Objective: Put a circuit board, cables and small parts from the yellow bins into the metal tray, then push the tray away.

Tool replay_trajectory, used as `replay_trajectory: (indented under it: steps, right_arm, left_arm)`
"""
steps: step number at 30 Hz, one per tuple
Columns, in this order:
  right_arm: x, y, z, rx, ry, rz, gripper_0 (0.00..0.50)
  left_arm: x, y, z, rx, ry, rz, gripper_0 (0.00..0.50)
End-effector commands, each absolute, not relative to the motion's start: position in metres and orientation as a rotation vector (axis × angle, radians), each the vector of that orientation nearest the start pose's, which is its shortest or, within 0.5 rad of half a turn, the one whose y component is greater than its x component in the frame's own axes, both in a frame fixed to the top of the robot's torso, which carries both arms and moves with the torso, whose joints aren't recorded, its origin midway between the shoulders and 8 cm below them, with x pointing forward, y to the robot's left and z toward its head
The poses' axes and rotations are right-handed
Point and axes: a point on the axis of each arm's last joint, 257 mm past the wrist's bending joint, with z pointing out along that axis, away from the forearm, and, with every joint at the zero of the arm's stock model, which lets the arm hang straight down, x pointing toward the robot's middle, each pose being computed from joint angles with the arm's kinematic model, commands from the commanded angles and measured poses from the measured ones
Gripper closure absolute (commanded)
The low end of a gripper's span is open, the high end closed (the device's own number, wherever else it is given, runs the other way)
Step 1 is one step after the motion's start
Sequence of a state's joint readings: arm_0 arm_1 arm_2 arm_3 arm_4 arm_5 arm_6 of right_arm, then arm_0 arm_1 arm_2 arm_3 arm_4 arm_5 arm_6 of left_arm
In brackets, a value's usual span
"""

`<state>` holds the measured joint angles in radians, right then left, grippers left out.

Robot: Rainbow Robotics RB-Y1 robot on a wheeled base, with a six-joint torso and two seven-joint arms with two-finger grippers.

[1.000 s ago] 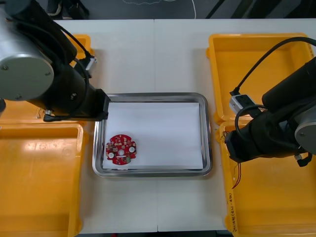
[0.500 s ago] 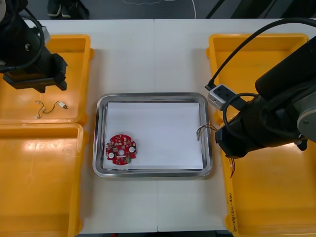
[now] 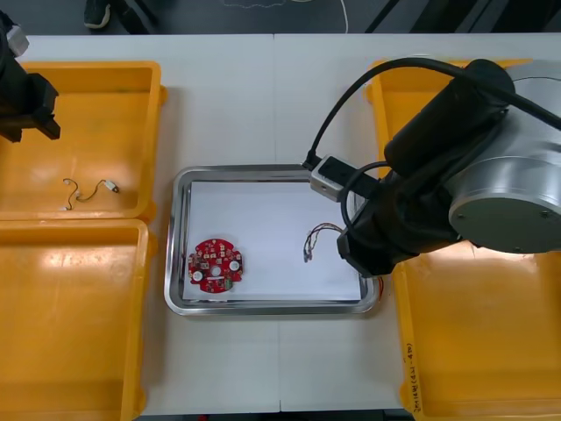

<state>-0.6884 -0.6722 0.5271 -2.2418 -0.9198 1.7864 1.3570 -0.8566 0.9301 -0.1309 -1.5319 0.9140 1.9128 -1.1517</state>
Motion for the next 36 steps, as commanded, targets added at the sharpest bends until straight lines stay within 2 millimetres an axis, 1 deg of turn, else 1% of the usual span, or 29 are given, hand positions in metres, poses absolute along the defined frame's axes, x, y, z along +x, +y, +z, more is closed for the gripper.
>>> replay_trajectory:
  steps: [1, 3, 9, 14, 15, 17, 21, 23, 26, 32, 36]
  right_arm:
    - [0.373, -0.056, -0.170, -1.343, 2.312, 0.072, 0.500]
    - [0.374, -0.050, -0.175, -1.359, 2.309, 0.063, 0.500]
    - [0.383, -0.031, -0.187, -1.404, 2.277, 0.018, 0.500]
    - [0.388, -0.015, -0.194, -1.456, 2.223, 0.017, 0.500]
    - [0.389, -0.014, -0.195, -1.467, 2.216, 0.011, 0.500]
    - [0.394, -0.012, -0.200, -1.506, 2.191, -0.004, 0.500]
    - [0.398, -0.009, -0.207, -1.573, 2.154, -0.002, 0.500]
    - [0.400, -0.008, -0.212, -1.614, 2.130, -0.012, 0.500]
    - [0.402, -0.006, -0.219, -1.633, 2.119, -0.010, 0.500]
    - [0.406, -0.001, -0.234, -1.669, 2.084, -0.065, 0.500]
    - [0.410, 0.001, -0.241, -1.664, 2.093, -0.049, 0.500]
  left_arm:
    - [0.496, 0.382, -0.058, -0.264, 2.730, 0.067, 0.029]
    - [0.496, 0.386, -0.061, -0.246, 2.742, 0.075, 0.028]
    - [0.492, 0.403, -0.077, -0.184, 2.808, 0.089, 0.028]
    - [0.495, 0.408, -0.088, -0.090, 2.834, 0.097, 0.028]
    - [0.495, 0.409, -0.089, -0.080, 2.834, 0.102, 0.027]
    - [0.501, 0.405, -0.091, -0.034, 2.820, 0.101, 0.028]
    - [0.513, 0.394, -0.096, -0.012, 2.791, 0.079, 0.027]
    - [0.521, 0.388, -0.102, -0.001, 2.771, 0.065, 0.027]
    - [0.532, 0.385, -0.112, -0.005, 2.742, 0.050, 0.030]
    - [0.547, 0.391, -0.136, -0.073, 2.720, 0.012, 0.051]
    - [0.551, 0.397, -0.148, -0.108, 2.716, 0.014, 0.065]
